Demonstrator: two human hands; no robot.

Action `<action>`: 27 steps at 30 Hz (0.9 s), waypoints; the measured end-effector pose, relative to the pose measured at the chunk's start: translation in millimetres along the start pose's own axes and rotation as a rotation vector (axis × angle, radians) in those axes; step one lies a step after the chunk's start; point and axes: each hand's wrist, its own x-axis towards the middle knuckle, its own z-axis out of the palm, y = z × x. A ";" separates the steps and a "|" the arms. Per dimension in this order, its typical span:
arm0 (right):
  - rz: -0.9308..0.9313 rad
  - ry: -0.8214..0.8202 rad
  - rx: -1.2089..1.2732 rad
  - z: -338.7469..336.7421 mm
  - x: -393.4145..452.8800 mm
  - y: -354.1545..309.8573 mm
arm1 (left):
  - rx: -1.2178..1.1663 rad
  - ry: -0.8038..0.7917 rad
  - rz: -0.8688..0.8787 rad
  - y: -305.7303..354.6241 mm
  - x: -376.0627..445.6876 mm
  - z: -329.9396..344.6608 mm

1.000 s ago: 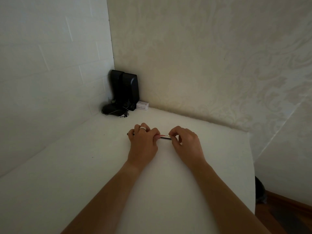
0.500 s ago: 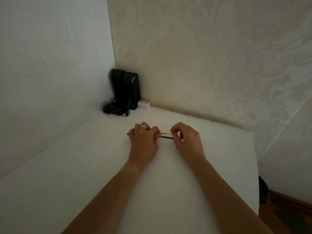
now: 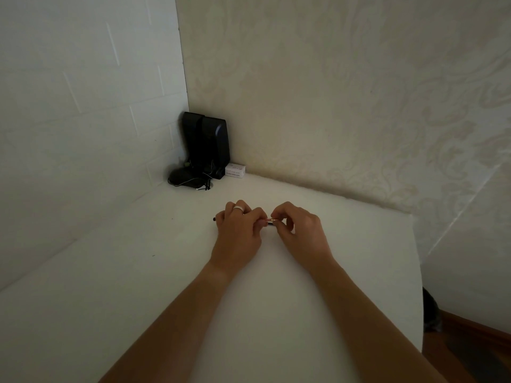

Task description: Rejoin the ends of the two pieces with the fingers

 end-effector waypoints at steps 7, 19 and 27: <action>0.050 -0.031 0.036 2.8 1.4 1.8 | -0.009 0.006 0.003 0.3 0.5 -1.0; 0.013 -0.065 -0.144 7.1 -2.9 1.7 | 0.023 0.029 0.000 0.4 0.7 -0.2; -0.015 -0.009 -0.139 7.1 -2.4 2.2 | 0.012 0.022 0.002 2.1 0.0 -1.9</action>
